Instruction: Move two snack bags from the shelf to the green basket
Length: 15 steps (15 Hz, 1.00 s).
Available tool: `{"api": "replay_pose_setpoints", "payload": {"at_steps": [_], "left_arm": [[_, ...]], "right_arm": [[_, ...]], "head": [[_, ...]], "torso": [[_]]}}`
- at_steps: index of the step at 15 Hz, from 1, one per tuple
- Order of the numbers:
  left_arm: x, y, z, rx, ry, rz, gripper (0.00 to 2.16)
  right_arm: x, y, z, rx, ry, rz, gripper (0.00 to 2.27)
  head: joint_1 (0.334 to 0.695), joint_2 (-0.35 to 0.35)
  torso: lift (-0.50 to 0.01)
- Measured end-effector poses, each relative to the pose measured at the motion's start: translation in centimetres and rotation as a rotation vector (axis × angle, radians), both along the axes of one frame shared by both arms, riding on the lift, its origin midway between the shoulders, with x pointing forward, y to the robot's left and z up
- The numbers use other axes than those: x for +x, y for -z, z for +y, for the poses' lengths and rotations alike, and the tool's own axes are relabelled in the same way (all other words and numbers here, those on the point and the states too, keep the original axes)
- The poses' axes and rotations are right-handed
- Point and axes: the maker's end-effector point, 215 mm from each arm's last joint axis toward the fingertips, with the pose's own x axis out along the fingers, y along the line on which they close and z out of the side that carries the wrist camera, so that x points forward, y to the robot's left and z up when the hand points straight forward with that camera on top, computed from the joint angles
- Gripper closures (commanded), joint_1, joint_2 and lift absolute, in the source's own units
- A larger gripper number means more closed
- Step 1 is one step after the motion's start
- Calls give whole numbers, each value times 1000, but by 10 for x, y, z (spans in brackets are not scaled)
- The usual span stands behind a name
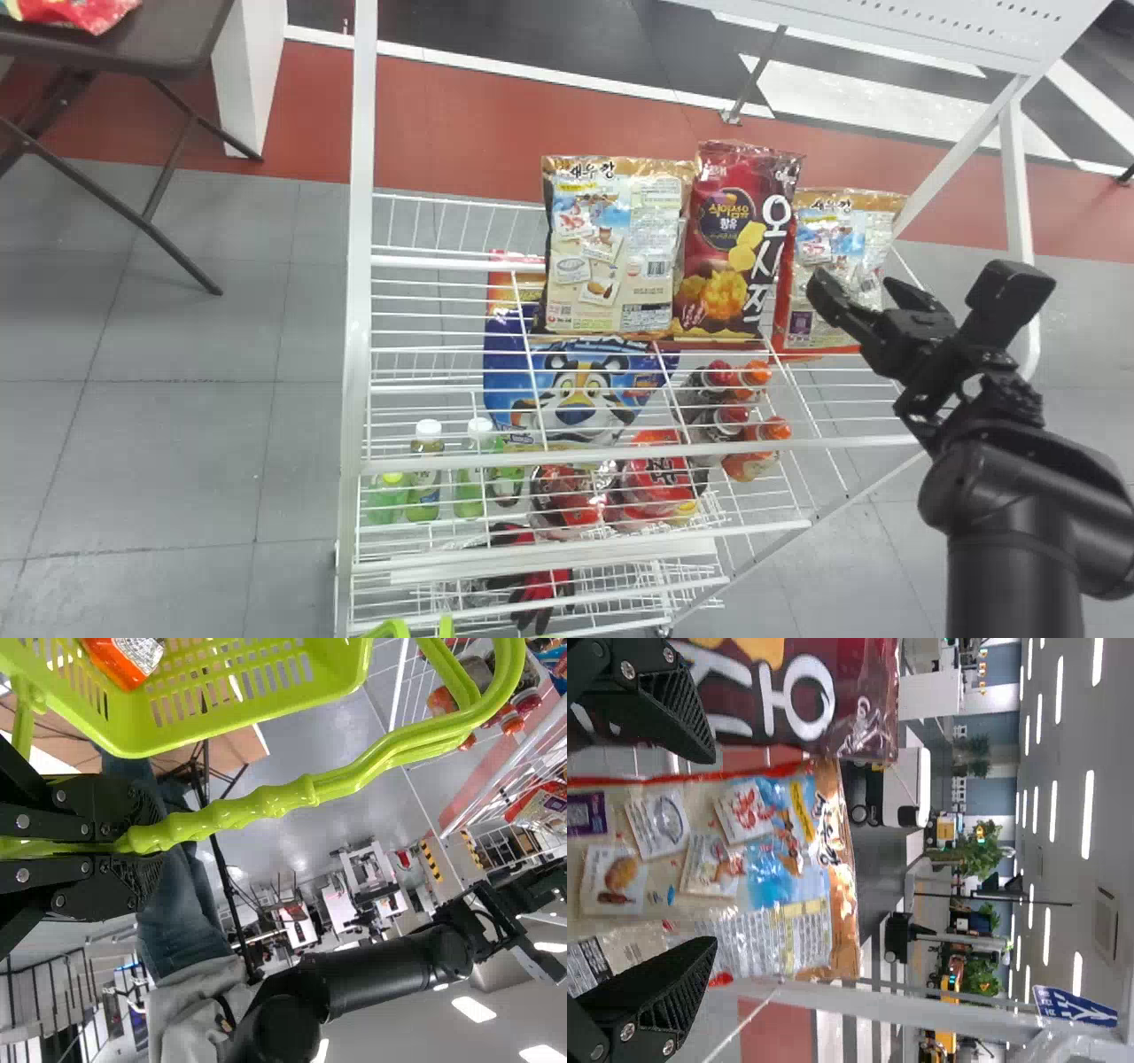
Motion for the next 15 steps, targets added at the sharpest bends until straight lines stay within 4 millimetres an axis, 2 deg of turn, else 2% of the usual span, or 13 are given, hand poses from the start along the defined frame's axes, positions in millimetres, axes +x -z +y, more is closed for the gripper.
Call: {"api": "replay_pose_setpoints", "payload": {"at_steps": [3, 6, 12, 13, 14, 15], "left_arm": [[-2, 0, -2, 3, 4, 9, 2148], [-3, 0, -3, 7, 8, 10, 2145], [-3, 3, -3, 14, 7, 10, 2145], [-2, 3, -3, 13, 7, 10, 2148], [-2, 3, -2, 13, 7, 11, 2145], [-2, 4, -2, 13, 6, 11, 2145]], "right_arm": [[8, -4, -22, -29, 23, 17, 90], [13, 1, -33, -32, 25, 44, 90], [24, 32, -23, 43, -45, 105, 218], [26, 35, -22, 43, -42, 113, 475], [29, 37, -22, 44, -38, 124, 1436], [31, 41, -22, 52, -29, 138, 2256]], "head": [[695, -350], [695, -350], [695, -350], [695, -350], [695, -350], [695, -350]], "torso": [[-16], [-16], [-16], [-16], [-16], [-16]]}}
